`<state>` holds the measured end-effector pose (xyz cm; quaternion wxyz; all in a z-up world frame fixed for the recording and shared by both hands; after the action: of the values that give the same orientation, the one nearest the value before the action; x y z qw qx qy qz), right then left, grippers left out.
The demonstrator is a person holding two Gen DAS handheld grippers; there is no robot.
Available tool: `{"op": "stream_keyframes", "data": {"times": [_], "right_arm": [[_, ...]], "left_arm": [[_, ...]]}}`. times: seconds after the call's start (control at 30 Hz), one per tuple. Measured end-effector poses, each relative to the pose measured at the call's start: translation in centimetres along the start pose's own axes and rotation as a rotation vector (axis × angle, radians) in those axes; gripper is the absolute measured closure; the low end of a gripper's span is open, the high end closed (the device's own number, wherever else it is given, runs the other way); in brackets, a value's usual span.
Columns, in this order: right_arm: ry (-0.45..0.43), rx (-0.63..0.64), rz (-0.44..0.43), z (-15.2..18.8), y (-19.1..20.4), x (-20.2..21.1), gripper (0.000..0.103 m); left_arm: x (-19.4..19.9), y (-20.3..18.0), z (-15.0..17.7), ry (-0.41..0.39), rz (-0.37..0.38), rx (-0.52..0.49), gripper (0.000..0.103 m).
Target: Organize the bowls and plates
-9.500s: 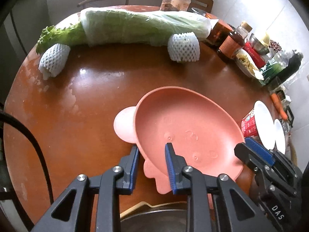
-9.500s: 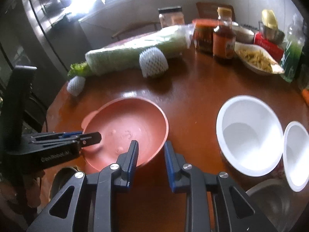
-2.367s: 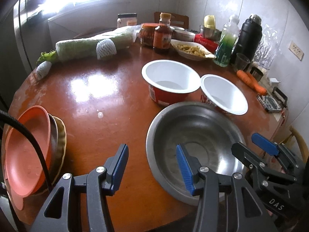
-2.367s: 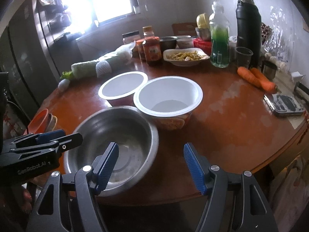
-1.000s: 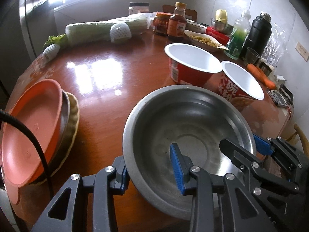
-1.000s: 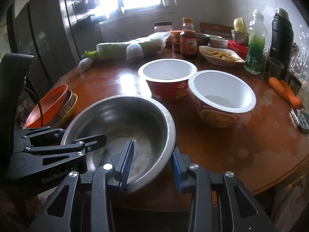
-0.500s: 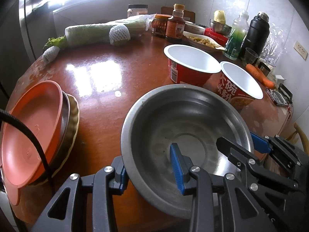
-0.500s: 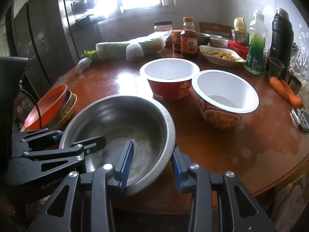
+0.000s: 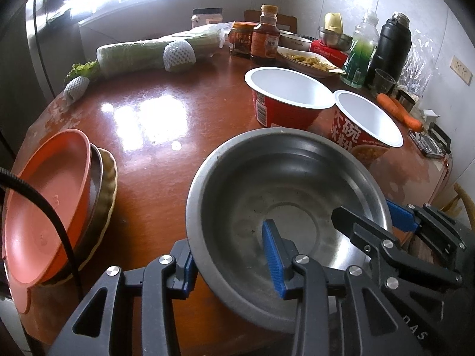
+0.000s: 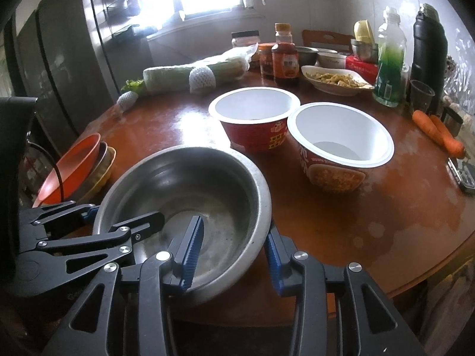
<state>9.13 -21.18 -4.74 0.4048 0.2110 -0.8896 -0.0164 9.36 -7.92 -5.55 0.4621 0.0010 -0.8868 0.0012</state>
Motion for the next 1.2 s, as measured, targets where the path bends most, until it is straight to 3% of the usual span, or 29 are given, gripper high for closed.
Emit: {"op": "stream_keyframes", "data": {"times": [0.57, 1.2], "right_arm": [[-0.026, -0.027, 0.014, -0.2, -0.8, 1.0, 0.054], [-0.13, -0.035, 0.024, -1.2, -1.8, 4.8, 0.039]], "left_arm": [[1.7, 0.3, -0.4, -0.043, -0.018, 0.007, 0.059], [5.2, -0.3, -1.6, -0.116, -0.052, -0.01, 0.053]]}}
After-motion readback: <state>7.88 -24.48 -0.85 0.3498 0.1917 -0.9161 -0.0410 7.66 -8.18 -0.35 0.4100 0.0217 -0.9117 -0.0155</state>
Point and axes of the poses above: each gripper's, at about its wrist camera, not at the fingertips, and x roughly against the way its jaws point, y to its left, z to its underside, the point moved 1 cm from there along -x, roughly the way its jaws point, and after that the axes turned 4 degrees about -z, right-handed, at the moved point
